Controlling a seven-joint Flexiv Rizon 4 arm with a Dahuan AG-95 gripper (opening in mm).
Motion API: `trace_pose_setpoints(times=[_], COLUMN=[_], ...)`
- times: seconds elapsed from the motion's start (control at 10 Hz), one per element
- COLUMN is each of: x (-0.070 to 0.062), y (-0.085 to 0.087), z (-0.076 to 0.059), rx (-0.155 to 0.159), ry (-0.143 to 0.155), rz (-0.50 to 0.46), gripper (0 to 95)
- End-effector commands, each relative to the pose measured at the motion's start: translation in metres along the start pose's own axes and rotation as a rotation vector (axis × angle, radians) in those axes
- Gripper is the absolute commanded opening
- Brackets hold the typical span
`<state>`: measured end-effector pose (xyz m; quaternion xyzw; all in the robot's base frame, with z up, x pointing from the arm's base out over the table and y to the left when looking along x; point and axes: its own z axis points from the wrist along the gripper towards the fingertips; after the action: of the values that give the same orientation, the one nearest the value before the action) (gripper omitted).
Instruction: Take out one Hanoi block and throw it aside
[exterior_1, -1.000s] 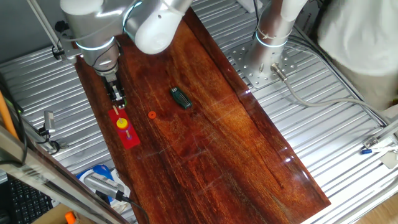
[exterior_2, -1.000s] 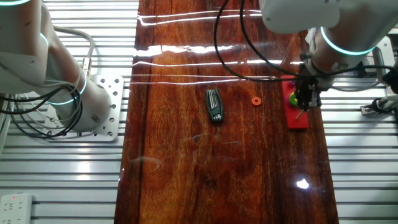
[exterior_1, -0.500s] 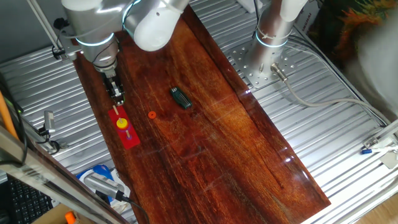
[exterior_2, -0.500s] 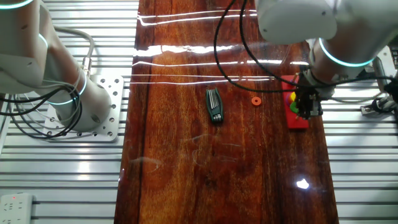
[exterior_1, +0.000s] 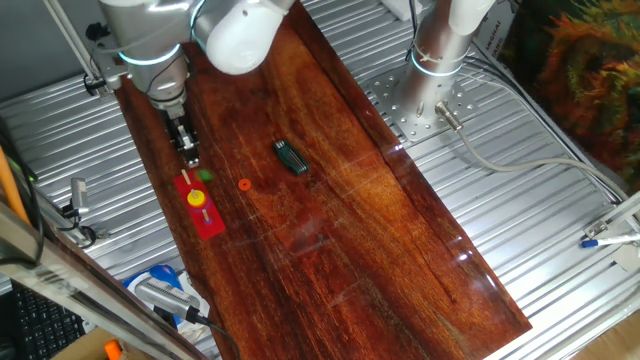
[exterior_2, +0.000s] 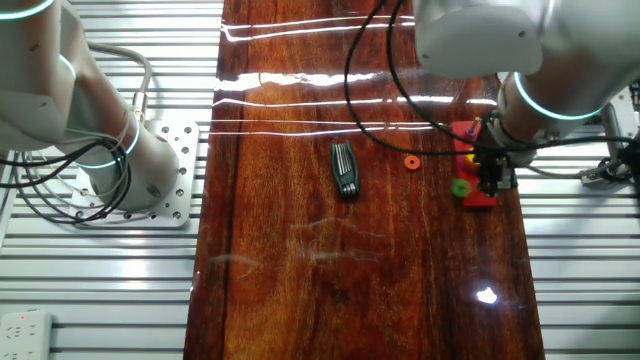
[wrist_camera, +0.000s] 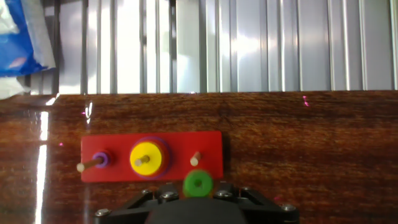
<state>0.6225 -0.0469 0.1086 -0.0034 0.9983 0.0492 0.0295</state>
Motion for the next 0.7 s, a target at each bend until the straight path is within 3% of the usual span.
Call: trace_pose_setpoints(times=[0.1, 0.4, 0.5, 0.6, 0.7], x=[-0.0018, -0.0019, -0.002, -0.0018, -0.0017], y=[-0.0005, -0.0009, -0.0009, -0.001, -0.0011], z=[0.0019, 0.0027, 0.0027, 0.0026, 0.0024], rx=[-0.011, -0.002, 0.004, 0.004, 0.005], ry=[0.006, 0.022, 0.04, 0.063, 0.073], rz=[-0.004, -0.055, -0.069, -0.057, -0.07], gripper=[57.0, 57.0, 57.0, 19.0, 0.0])
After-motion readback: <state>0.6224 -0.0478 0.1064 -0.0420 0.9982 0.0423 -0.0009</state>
